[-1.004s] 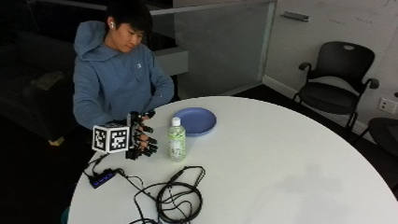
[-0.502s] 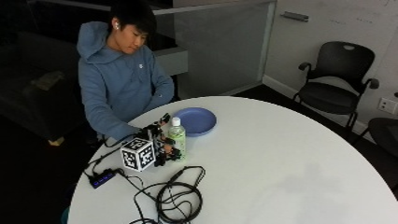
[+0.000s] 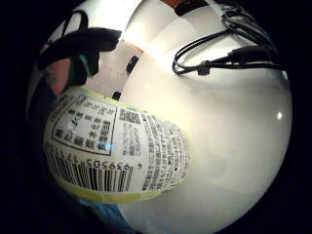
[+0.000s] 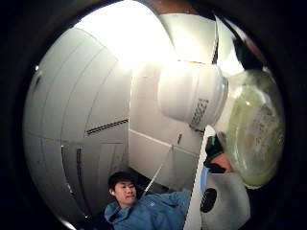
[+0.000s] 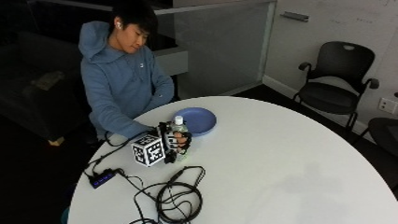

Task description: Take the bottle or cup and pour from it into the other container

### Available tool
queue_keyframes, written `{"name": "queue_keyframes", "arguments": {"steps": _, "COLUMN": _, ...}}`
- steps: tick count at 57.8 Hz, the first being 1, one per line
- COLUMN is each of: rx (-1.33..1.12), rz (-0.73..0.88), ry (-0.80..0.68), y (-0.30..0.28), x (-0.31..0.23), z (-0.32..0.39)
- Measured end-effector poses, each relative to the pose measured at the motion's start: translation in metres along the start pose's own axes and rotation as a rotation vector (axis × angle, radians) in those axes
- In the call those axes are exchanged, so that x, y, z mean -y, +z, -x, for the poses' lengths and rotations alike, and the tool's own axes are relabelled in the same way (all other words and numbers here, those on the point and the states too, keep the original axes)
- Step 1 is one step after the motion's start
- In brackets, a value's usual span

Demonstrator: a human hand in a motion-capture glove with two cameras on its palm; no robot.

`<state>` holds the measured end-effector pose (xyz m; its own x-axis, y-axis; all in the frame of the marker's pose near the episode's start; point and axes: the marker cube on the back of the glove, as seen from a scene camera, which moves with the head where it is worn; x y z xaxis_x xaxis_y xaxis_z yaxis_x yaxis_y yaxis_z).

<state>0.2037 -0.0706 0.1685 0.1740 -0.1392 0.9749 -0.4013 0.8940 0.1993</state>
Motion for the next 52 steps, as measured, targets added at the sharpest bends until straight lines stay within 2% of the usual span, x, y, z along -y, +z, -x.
{"name": "queue_keyframes", "arguments": {"steps": 10, "rx": -0.091, "rz": 0.062, "ry": 0.013, "y": 0.016, "x": 0.001, "z": 0.015}}
{"name": "queue_keyframes", "arguments": {"steps": 18, "rx": -0.267, "rz": 0.202, "ry": -0.026, "y": 0.033, "x": -0.001, "z": 0.045}}
{"name": "queue_keyframes", "arguments": {"steps": 34, "rx": -0.942, "rz": 0.566, "ry": -0.178, "y": 0.086, "x": -0.013, "z": 0.109}}
{"name": "queue_keyframes", "arguments": {"steps": 40, "rx": -1.167, "rz": 0.657, "ry": -0.223, "y": 0.106, "x": -0.015, "z": 0.123}}
{"name": "queue_keyframes", "arguments": {"steps": 44, "rx": -1.403, "rz": 0.735, "ry": -0.264, "y": 0.121, "x": -0.019, "z": 0.130}}
{"name": "queue_keyframes", "arguments": {"steps": 48, "rx": -1.679, "rz": 0.830, "ry": -0.387, "y": 0.124, "x": -0.016, "z": 0.133}}
{"name": "queue_keyframes", "arguments": {"steps": 52, "rx": -1.777, "rz": 0.845, "ry": -0.386, "y": 0.142, "x": -0.022, "z": 0.136}}
